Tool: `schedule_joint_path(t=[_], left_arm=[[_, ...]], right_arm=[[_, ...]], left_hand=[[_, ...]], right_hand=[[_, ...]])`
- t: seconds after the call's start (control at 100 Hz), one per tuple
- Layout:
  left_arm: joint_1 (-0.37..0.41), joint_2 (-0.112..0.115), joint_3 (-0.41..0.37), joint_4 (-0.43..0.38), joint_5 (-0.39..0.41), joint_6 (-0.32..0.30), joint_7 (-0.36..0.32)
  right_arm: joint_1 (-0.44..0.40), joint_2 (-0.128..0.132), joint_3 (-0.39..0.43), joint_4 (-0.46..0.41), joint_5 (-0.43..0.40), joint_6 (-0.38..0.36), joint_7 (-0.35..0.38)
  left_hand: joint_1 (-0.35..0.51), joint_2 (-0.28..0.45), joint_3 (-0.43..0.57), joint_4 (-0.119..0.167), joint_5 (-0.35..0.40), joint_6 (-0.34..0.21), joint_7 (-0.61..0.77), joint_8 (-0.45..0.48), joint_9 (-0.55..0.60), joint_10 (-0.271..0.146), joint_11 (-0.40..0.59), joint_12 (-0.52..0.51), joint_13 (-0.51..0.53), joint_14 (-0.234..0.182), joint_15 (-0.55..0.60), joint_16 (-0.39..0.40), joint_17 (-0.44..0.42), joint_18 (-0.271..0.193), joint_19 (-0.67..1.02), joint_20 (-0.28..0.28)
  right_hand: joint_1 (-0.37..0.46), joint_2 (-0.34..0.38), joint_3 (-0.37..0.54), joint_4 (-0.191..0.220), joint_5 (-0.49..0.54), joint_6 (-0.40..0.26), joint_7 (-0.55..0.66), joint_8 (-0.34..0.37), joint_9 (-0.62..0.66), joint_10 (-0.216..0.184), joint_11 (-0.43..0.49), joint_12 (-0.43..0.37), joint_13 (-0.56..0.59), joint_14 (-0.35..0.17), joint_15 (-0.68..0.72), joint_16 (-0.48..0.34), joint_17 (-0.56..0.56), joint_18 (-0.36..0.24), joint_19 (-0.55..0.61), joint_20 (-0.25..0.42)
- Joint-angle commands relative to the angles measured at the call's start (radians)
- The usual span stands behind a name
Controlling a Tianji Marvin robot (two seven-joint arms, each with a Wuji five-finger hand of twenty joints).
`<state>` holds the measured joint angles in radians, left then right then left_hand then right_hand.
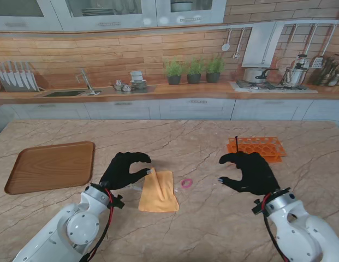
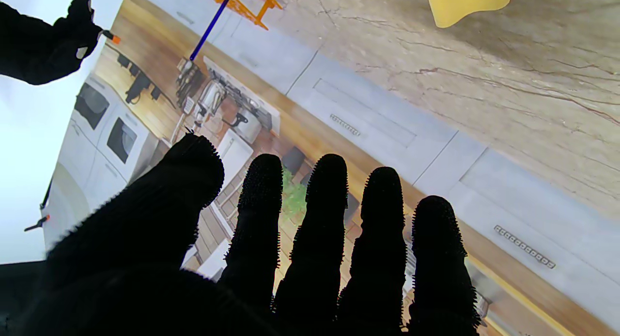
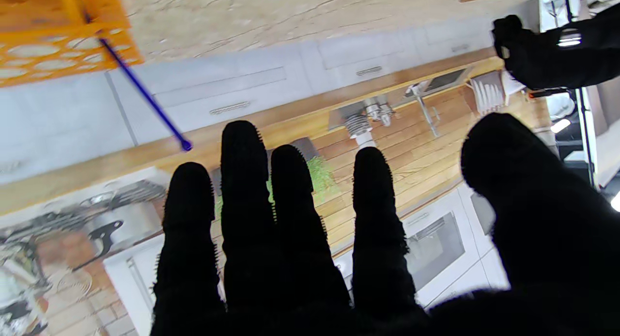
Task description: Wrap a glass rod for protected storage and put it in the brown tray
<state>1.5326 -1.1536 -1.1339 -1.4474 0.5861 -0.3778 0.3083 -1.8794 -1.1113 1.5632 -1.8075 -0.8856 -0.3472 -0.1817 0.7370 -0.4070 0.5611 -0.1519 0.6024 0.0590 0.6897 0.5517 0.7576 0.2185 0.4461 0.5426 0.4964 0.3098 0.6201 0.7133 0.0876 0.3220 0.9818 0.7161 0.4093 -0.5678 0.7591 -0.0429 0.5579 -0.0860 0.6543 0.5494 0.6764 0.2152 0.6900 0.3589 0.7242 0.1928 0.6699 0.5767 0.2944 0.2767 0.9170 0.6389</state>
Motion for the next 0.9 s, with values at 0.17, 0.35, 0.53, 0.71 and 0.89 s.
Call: schedule_joint_path(t=[0.17, 0.35, 0.53, 0.71, 0.89], left_arm=[[-0.02, -0.012, 0.008, 0.03, -0.019, 0.02, 0.005], [-0.045, -0.019, 0.014, 0.054, -0.034, 0.023, 0.019], [-0.063, -0.023, 0.014, 0.068, -0.042, 0.012, 0.028], [-0.074, -0.033, 0.022, 0.087, -0.064, 0.014, 0.048], [-0.081, -0.03, 0.024, 0.095, -0.064, 0.027, 0.037]], right_arm=[[-0.015, 0.015, 0.095, -0.008, -0.061, 0.02, -0.015], [0.016, 0.021, 0.143, 0.025, -0.104, 0.039, -0.013], [0.107, 0.031, 0.141, 0.129, -0.134, 0.045, -0.029], [0.224, 0.04, 0.095, 0.271, -0.125, 0.049, -0.034], [0.343, 0.047, 0.021, 0.419, -0.101, 0.052, -0.041]], left_hand=[[0.015, 0.025, -0.016, 0.032, -0.003, 0.001, -0.024, -0.003, -0.012, 0.01, -0.009, -0.003, 0.002, 0.008, 0.013, -0.01, -0.009, 0.01, 0.022, -0.012], [0.018, 0.026, -0.02, 0.033, -0.001, 0.002, -0.025, -0.003, -0.012, 0.012, -0.009, -0.002, 0.0, 0.01, 0.012, -0.01, -0.015, 0.014, 0.018, -0.02], [0.017, 0.029, -0.025, 0.033, 0.002, 0.005, -0.024, -0.003, -0.011, 0.011, -0.007, 0.0, 0.001, 0.008, 0.013, -0.01, -0.016, 0.016, 0.019, -0.024], [0.022, 0.024, -0.026, 0.032, 0.01, 0.008, -0.022, -0.003, -0.006, 0.014, -0.005, 0.001, 0.004, 0.012, 0.015, -0.009, -0.016, 0.021, 0.02, -0.026], [0.023, 0.028, -0.033, 0.032, 0.011, 0.007, -0.023, -0.004, -0.007, 0.012, -0.006, 0.002, 0.002, 0.011, 0.014, -0.01, -0.02, 0.022, 0.019, -0.028]], right_hand=[[-0.009, -0.023, 0.023, 0.002, 0.001, -0.033, 0.02, 0.002, -0.074, -0.011, -0.006, 0.0, -0.093, -0.029, -0.046, -0.017, -0.013, -0.013, 0.03, -0.014], [0.005, -0.034, 0.02, -0.001, -0.019, -0.058, 0.032, 0.008, -0.082, -0.016, 0.011, 0.006, -0.096, -0.037, -0.029, -0.014, -0.011, -0.022, 0.042, -0.01], [0.038, -0.058, 0.031, -0.007, -0.065, -0.069, 0.05, 0.002, -0.08, -0.02, 0.101, 0.04, -0.083, -0.041, 0.103, 0.045, 0.011, -0.052, 0.107, 0.011], [0.096, -0.104, 0.084, -0.024, -0.105, -0.151, 0.065, -0.01, -0.039, -0.027, 0.156, 0.057, -0.043, -0.046, 0.217, 0.095, 0.039, -0.069, 0.168, 0.028], [0.14, -0.151, 0.144, -0.045, -0.124, -0.169, 0.095, -0.025, -0.01, -0.036, 0.181, 0.065, -0.003, -0.054, 0.27, 0.116, 0.063, -0.08, 0.209, 0.033]])
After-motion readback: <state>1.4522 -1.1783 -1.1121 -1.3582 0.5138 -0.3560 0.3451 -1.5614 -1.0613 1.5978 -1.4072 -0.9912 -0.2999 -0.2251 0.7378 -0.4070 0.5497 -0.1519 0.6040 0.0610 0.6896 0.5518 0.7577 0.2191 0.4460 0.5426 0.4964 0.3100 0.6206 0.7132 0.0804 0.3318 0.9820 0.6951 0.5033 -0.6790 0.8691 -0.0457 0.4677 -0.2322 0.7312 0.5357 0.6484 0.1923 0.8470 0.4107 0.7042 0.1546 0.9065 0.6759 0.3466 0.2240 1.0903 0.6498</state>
